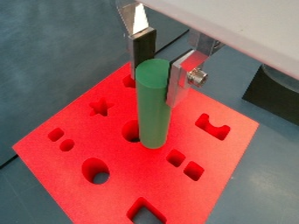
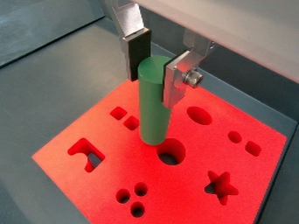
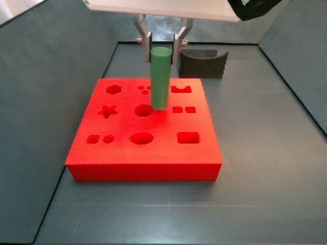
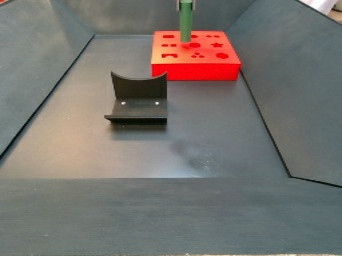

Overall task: Pick up the round object. Move up. Move to above the board. Insert the round object.
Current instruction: Insert the round object.

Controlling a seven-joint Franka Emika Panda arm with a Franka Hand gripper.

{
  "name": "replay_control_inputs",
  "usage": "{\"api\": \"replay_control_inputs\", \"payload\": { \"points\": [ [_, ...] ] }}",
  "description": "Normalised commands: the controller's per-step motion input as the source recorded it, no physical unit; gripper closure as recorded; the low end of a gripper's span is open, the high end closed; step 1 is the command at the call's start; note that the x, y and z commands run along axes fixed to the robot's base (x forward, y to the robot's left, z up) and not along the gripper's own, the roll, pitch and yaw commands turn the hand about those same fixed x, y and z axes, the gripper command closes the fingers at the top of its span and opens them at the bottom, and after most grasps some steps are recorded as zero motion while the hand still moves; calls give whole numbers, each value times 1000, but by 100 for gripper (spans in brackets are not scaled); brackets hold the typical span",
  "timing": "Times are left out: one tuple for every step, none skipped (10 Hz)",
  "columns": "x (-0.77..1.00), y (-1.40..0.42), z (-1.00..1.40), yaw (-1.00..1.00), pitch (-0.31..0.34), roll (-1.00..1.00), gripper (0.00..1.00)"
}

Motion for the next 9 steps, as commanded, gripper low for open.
{"api": "replay_control_inputs", "payload": {
  "points": [
    [-180, 0, -83, 0, 0, 30, 100],
    [-174, 0, -51, -9, 0, 20, 100],
    [-23, 0, 0, 0, 0, 0, 100],
    [-51, 0, 0, 0, 0, 0, 100],
    [-43, 0, -29, 0, 0, 0, 100],
    [-71, 0, -97, 0, 0, 26, 100],
    [-94, 0, -140, 0, 0, 39, 100],
    [-103, 0, -200, 0, 0, 43, 100],
    [-126, 0, -257, 0, 0, 47, 100]
  ]
}}
